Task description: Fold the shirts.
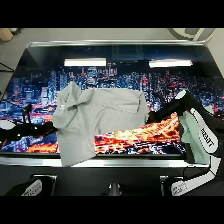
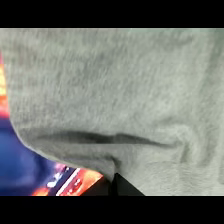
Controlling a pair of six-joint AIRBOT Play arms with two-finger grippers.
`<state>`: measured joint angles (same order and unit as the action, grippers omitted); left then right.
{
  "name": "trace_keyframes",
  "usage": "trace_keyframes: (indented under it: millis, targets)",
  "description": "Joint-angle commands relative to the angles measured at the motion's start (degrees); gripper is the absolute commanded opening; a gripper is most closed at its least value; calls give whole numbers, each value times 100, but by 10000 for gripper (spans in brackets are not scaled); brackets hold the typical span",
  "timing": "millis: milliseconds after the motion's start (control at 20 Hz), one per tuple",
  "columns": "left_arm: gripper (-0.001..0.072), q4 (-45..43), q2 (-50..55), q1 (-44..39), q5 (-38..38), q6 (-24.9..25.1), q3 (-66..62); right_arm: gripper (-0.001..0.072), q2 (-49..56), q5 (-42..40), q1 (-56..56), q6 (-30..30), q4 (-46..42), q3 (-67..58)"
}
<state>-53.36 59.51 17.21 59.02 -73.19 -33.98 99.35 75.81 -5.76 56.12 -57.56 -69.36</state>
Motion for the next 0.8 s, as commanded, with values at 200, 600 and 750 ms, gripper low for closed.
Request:
trace_keyframes:
  millis: [200,600,750]
  targets:
    - [25,-11,-732,68,590,-197,-4378,18,-2321,103,-109,-238,-428,-2702]
    - [24,-68,-1613,68,-37,-756,-8537,17,-5976,-1154,-116,793,-3163,-4354]
    - [24,-328,-1799,68,192,-1043,-8406,17,-6096,-597,-118,693,-3167,-4354]
